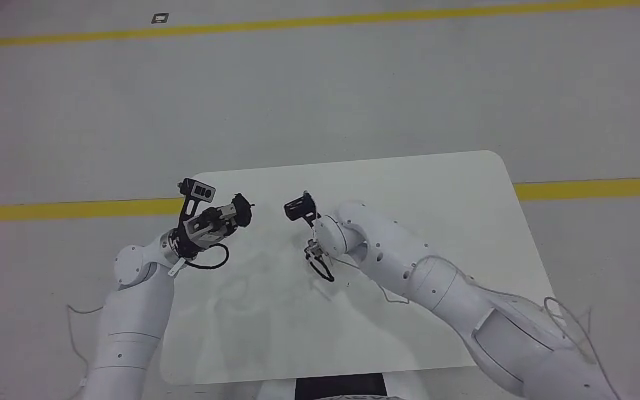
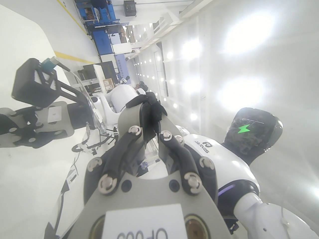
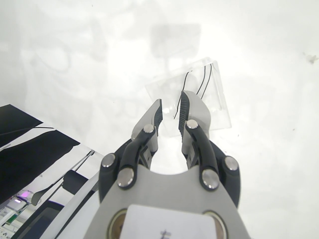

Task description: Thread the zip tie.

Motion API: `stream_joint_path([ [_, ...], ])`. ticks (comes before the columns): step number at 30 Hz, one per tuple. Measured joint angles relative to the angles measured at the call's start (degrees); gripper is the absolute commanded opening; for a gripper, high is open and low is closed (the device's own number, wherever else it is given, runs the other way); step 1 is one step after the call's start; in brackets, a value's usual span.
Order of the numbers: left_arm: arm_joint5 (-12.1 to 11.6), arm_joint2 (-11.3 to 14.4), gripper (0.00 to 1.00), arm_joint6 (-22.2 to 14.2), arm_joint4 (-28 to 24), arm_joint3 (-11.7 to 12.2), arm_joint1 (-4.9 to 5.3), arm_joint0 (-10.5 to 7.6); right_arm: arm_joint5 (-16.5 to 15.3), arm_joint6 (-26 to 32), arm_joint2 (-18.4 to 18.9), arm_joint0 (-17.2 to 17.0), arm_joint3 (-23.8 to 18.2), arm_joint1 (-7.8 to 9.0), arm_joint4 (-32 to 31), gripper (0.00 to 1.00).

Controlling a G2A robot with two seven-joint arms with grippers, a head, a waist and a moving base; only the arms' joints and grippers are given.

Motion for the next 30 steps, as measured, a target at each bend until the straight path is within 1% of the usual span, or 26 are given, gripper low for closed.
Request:
stream_joint_path([
  [7, 0.0, 0.0, 0.00, 0.0, 0.0, 0.0, 0.00, 0.00, 0.0, -1.2, -0.6, -0.3, 3.2, -1.17, -0.3, 0.17],
  [17, 0.0, 0.0, 0.00, 0.0, 0.0, 0.0, 0.00, 0.00, 0.0, -2.6, -1.8, 0.4, 8.6, -3.68, -1.6, 0.16],
  [25, 0.0, 0.0, 0.00, 0.0, 0.0, 0.0, 0.00, 0.00, 0.0, -2.6, -1.7, 0.6, 12.1, -5.77, -4.2, 0.11],
  [28, 0.0, 0.0, 0.00, 0.0, 0.0, 0.0, 0.00, 0.00, 0.0, -2.4, -1.5, 0.6, 13.1, -6.52, -5.3, 0.11],
  [30, 0.0, 0.0, 0.00, 0.0, 0.0, 0.0, 0.00, 0.00, 0.0, -2.3, -1.2, 0.4, 13.5, -7.00, -5.8, 0.13],
])
